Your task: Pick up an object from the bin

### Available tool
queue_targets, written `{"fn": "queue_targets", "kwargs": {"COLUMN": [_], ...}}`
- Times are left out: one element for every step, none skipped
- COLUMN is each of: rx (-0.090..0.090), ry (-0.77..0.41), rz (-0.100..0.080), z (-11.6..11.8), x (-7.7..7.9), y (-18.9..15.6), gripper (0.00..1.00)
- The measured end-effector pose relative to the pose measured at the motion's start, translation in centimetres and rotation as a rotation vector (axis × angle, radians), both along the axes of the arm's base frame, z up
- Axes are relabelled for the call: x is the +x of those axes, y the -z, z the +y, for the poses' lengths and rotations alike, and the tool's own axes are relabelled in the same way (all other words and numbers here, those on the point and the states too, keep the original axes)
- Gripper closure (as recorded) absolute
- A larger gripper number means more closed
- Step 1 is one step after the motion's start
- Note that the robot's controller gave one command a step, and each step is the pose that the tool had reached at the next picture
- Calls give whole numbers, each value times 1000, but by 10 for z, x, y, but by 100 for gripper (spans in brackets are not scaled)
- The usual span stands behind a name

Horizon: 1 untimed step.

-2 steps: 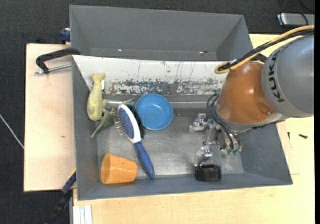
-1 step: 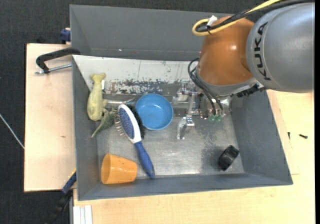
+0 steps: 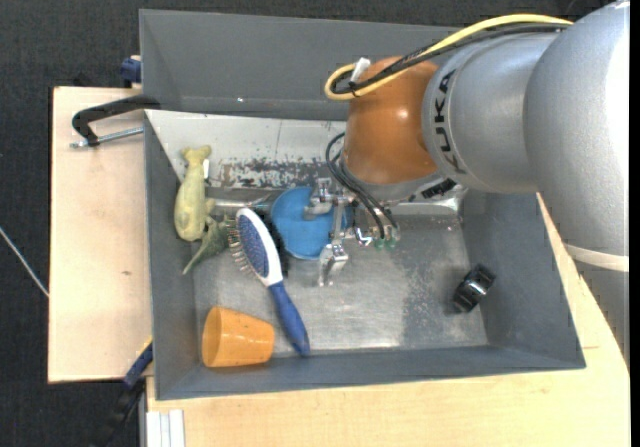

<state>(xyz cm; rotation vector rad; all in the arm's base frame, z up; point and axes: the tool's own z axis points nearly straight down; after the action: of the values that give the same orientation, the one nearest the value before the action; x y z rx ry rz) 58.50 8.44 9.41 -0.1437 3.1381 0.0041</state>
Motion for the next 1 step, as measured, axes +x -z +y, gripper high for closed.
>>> {"fn": "queue_targets", "kwargs": {"rx": [0], "ry": [44], "rz": [-2], "z": [13], "x": [-29], "y": [-39], "gripper": [0]}}
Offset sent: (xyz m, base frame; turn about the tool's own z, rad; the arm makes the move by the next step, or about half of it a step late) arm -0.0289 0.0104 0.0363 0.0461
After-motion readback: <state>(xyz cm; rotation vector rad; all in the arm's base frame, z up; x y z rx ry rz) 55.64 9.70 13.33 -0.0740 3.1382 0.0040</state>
